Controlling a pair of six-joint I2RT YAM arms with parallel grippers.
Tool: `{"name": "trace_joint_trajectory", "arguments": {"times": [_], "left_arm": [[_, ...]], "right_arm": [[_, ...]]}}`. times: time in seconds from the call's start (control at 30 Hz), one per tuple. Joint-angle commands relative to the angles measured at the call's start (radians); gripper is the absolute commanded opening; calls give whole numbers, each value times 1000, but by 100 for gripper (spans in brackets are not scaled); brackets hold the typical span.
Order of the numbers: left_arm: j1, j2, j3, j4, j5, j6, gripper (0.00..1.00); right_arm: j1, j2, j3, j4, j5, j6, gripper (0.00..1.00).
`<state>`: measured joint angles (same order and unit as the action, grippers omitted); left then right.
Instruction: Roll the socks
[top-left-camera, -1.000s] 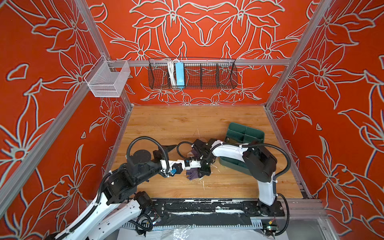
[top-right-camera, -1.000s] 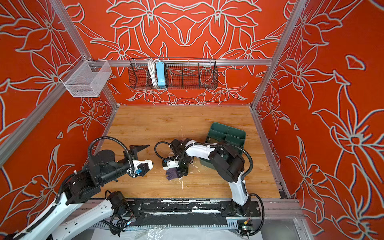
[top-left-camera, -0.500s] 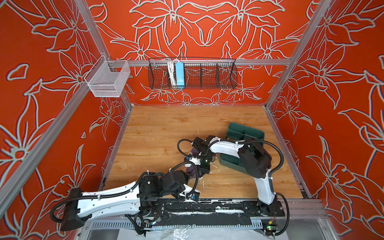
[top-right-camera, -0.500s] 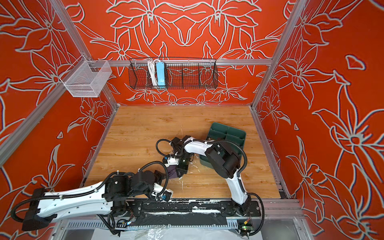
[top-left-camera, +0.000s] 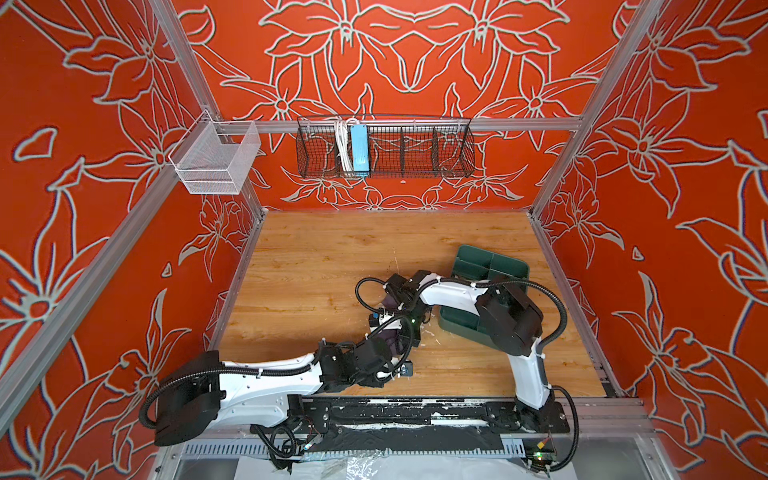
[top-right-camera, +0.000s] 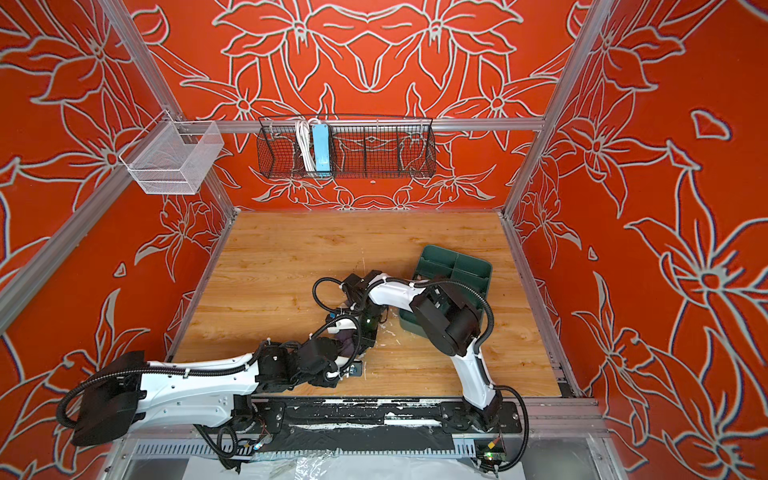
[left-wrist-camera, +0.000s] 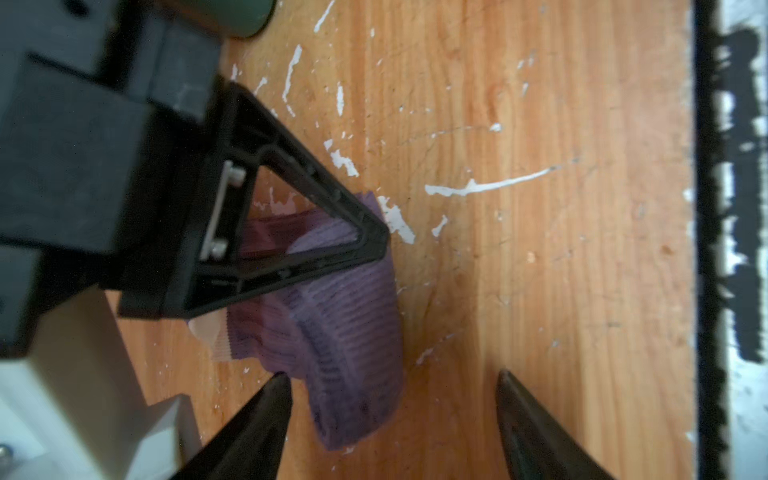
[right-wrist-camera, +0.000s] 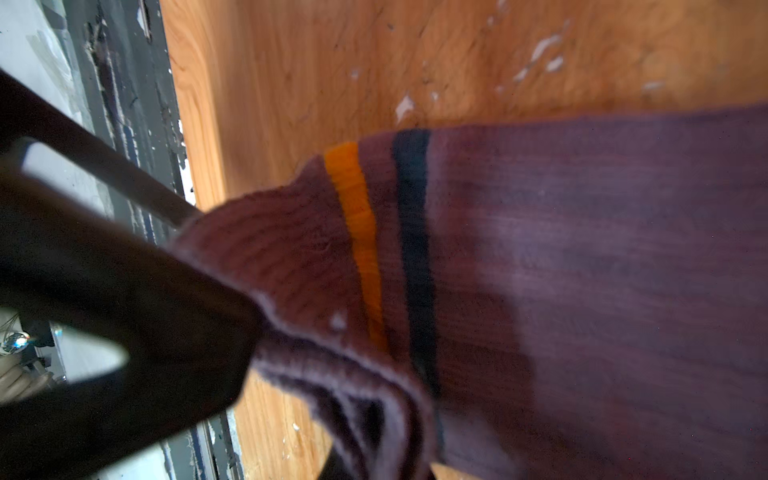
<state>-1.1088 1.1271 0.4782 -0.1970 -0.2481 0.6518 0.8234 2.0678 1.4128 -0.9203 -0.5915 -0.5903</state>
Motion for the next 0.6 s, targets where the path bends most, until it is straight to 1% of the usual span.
{"name": "trace_joint_trajectory", "arguments": {"times": [0.0, 0.1, 0.2, 0.3, 0.37, 0.4, 0.5, 0.57], "left_arm": [[31, 2, 2, 43, -28, -43, 74], [55, 12, 4, 49, -30, -59, 67], [66, 47, 21, 39, -3, -73, 62], [70, 90, 40, 36, 21, -89, 56], [75, 117, 52, 42, 31, -109, 48], [78, 126, 57, 42, 33, -115, 45], [78, 142, 78, 24, 44, -122, 27], [78, 133, 80, 19, 46, -125, 23]], "right_arm": [[-12, 5, -12, 3, 48, -22, 0], [-14, 0, -17, 10, 54, -22, 0], [-14, -10, -27, 17, 53, -22, 0], [-15, -22, -37, 25, 52, -23, 0], [-14, -30, -43, 29, 52, -25, 0], [-14, -32, -44, 29, 52, -25, 0], [-14, -34, -46, 31, 56, -23, 0], [-14, -32, -45, 33, 56, -21, 0]]}}
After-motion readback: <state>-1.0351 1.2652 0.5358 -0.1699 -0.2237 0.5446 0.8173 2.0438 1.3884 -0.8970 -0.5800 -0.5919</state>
